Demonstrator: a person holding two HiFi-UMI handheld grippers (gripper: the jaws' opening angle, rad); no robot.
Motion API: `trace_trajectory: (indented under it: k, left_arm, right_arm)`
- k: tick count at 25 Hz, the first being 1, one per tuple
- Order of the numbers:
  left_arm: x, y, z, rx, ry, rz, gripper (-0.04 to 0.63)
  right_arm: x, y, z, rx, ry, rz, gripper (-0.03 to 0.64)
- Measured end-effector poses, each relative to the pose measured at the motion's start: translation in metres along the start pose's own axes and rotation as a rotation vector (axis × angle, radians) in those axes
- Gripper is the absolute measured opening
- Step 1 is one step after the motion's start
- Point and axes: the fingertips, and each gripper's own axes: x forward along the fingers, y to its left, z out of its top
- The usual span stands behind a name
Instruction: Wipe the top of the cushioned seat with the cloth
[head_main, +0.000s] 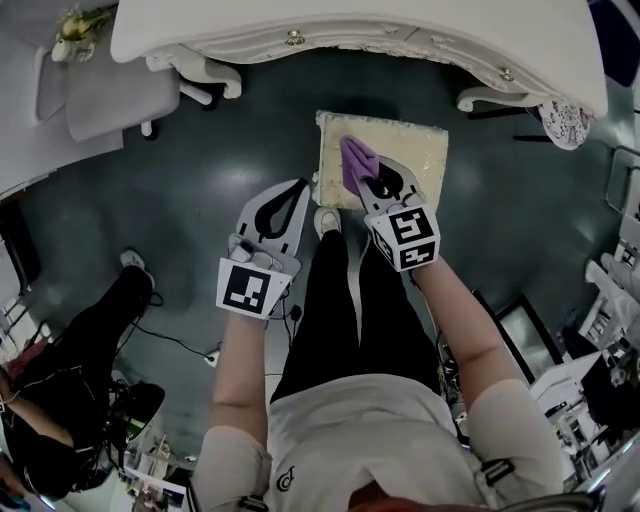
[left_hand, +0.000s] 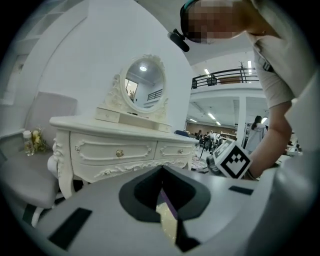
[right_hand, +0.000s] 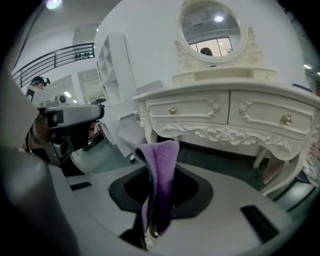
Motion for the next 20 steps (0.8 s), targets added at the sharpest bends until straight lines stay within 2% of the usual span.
trace_trajectory:
  k: [3, 7, 11, 17, 20]
  left_arm:
    - [0.009, 0.019, -0.032, -0.037, 0.020, 0.015, 0.014]
    - [0.021, 0.042, -0.071, -0.015, 0.064, 0.025, 0.014]
    - [0.026, 0.049, -0.086, -0.026, 0.056, 0.026, 0.014]
    - [0.039, 0.053, -0.101, -0.040, 0.046, -0.005, 0.014]
    - [0.044, 0.054, -0.101, -0.014, 0.039, -0.021, 0.014]
  right_arm:
    - [0.038, -0.010, -0.026, 0.022, 0.041, 0.010, 0.089]
    - [0.088, -0.025, -0.061, 0.051, 0.086, -0.003, 0.089]
    - [0.123, -0.027, -0.089, 0.074, 0.118, 0.012, 0.089]
    - [0.160, -0.047, -0.110, -0.027, 0.152, -0.032, 0.091]
    - [0.167, -0.049, -0.111, -0.041, 0.154, -0.036, 0.092]
